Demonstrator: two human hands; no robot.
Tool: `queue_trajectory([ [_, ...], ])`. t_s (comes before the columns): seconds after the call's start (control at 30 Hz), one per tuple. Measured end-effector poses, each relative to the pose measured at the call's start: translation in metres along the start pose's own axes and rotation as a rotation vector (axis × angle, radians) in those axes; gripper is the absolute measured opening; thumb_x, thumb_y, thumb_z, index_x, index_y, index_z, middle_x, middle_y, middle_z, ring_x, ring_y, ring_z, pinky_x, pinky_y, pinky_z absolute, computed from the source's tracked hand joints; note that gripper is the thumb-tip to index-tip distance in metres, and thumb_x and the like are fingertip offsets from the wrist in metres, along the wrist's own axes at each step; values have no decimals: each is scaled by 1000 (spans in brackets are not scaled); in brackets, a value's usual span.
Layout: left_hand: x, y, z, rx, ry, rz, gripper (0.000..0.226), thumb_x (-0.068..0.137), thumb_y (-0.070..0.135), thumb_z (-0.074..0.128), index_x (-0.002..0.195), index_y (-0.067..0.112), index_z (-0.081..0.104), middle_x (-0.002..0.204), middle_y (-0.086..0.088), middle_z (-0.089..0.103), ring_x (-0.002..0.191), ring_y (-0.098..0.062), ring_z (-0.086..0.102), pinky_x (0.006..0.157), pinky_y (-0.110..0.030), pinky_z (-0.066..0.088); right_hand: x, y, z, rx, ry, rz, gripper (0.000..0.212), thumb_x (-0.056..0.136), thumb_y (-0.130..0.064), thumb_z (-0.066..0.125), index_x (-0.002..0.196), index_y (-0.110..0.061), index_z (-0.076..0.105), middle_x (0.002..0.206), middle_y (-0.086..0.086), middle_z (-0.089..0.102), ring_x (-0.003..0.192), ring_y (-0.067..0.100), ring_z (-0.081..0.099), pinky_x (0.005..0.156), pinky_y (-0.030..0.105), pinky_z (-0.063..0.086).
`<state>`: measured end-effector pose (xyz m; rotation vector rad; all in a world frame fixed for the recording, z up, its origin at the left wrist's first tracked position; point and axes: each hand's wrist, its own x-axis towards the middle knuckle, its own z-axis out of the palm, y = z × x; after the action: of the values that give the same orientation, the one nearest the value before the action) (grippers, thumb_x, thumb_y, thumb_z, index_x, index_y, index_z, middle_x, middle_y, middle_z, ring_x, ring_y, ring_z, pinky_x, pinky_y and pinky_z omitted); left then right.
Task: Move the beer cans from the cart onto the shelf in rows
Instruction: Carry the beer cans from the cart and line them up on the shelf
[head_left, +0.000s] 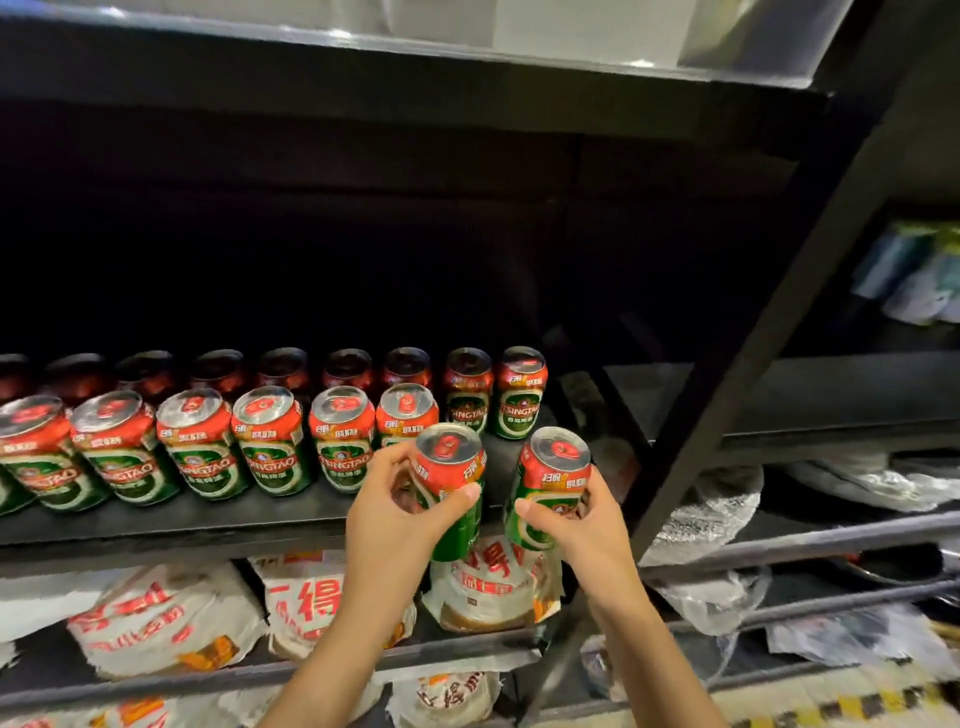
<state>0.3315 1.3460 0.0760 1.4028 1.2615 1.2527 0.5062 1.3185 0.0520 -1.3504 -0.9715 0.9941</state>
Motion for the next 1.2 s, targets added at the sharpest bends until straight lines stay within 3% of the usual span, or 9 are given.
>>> queue_trajectory([
  [0.2, 19, -19, 28, 46, 97, -43, 56, 64, 33, 84, 111, 31, 54, 106, 17, 62, 93, 14, 54, 71, -6, 43, 35, 13, -5, -11, -71, 3, 52, 71, -16, 81, 115, -32, 57, 103, -3, 71, 94, 9, 68, 82, 28, 53],
  [0.3, 24, -24, 37, 86, 125, -36, 53, 64, 34, 84, 103, 40, 50, 101, 22, 60, 93, 12, 54, 71, -8, 42, 49, 19, -3, -46, -75, 0, 57, 70, -24, 82, 118, -35, 54, 109, -7, 67, 98, 6, 65, 86, 28, 51],
  [0.4, 26, -25, 44, 112, 142, -20, 56, 66, 35, 83, 108, 38, 47, 97, 29, 55, 88, 21, 50, 70, -1, 41, 59, 19, 0, -51, -66, -8, 56, 71, -24, 82, 116, -37, 52, 108, -10, 65, 98, 4, 63, 79, 22, 50],
  [0.53, 29, -26, 55, 104, 172, -16, 57, 68, 33, 81, 111, 39, 44, 96, 33, 50, 86, 24, 48, 69, 1, 38, 68, 21, 0, -58, -56, -42, 61, 71, -26, 82, 123, -36, 51, 112, -12, 65, 102, 2, 63, 88, 27, 51],
  [0.7, 30, -30, 64, 90, 185, -2, 58, 71, 31, 80, 115, 38, 43, 96, 35, 49, 87, 31, 45, 69, 6, 35, 78, 19, -6, -83, -39, -92, 55, 74, -17, 80, 120, -30, 54, 108, -11, 67, 97, -2, 63, 84, 23, 51],
  [0.9, 32, -39, 71, 51, 188, 14, 59, 73, 29, 78, 121, 36, 45, 107, 28, 54, 97, 20, 50, 75, 1, 39, 80, 28, -8, -99, -39, -117, 60, 75, -18, 79, 126, -29, 49, 114, -14, 64, 100, -7, 60, 74, 5, 48],
  [1.07, 27, -54, 76, 18, 198, 29, 72, 76, 29, 75, 138, 28, 40, 133, 13, 51, 122, 2, 47, 100, -22, 43, 78, 38, -16, -88, -91, -117, 72, 76, -13, 78, 134, -32, 40, 122, -17, 59, 109, -7, 56, 81, 8, 48],
  [1.2, 18, -63, 78, 114, 221, 74, 72, 80, 21, 73, 141, 30, 34, 140, 12, 42, 130, -2, 40, 107, -32, 40, 78, 40, -19, -114, -131, -112, 67, 79, -14, 75, 133, -34, 41, 121, -18, 59, 109, -7, 56, 82, 12, 49],
])
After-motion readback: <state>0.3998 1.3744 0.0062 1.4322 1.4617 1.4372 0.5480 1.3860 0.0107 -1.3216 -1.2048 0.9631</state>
